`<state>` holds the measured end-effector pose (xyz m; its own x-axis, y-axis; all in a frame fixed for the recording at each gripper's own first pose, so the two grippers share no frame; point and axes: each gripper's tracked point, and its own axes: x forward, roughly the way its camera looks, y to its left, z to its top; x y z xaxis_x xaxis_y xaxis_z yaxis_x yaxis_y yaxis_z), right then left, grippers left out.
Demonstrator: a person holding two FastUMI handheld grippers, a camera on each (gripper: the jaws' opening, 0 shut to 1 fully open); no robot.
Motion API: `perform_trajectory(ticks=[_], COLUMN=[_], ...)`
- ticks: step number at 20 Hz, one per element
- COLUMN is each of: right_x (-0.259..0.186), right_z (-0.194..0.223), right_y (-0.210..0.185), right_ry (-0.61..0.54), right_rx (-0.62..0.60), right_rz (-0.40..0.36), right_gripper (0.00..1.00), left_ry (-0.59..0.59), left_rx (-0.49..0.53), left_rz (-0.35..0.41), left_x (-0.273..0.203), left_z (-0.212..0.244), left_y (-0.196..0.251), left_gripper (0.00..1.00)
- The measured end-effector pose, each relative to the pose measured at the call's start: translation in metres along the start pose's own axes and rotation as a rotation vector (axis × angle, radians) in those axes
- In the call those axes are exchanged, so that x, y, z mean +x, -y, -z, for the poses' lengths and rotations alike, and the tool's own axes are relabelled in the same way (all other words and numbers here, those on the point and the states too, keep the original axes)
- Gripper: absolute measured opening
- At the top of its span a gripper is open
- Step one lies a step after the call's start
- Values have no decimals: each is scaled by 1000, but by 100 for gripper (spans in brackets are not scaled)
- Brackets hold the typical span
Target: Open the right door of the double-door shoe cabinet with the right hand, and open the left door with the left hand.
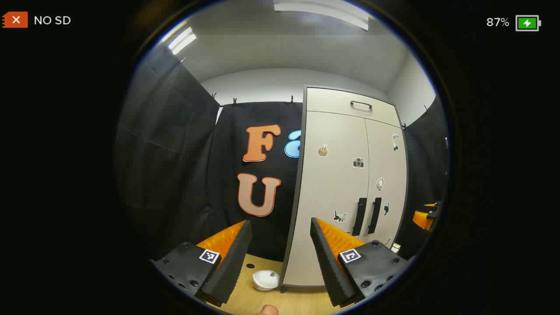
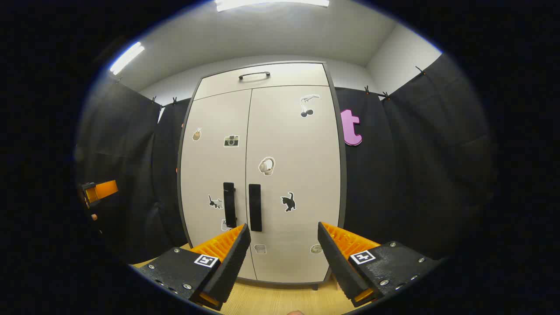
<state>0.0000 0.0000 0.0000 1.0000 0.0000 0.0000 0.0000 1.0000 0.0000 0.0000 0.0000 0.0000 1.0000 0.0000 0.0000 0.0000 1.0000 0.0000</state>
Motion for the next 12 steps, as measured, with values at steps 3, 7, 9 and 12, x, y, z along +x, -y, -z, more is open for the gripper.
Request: perform_trajectory(ticks=[3, 7, 9, 12], right_x=[1, 3, 3, 3], right_z=[4, 8, 8, 8], right_y=[-1, -4, -4, -4], right_ry=[-9, -14, -17, -17], right_rx=[-11, -3, -7, -8], right_rz=[1, -7, -7, -5], right_gripper=[94, 94, 94, 94], left_ry=[-7, -21, -26, -20], left_rx=[0, -8, -9, -6], left_rz=[1, 6, 1, -4], left_x=[0, 0, 0, 1], left_z=[1, 4, 5, 3], left_y=[-1, -1, -2, -2], left_gripper=[81, 81, 81, 81])
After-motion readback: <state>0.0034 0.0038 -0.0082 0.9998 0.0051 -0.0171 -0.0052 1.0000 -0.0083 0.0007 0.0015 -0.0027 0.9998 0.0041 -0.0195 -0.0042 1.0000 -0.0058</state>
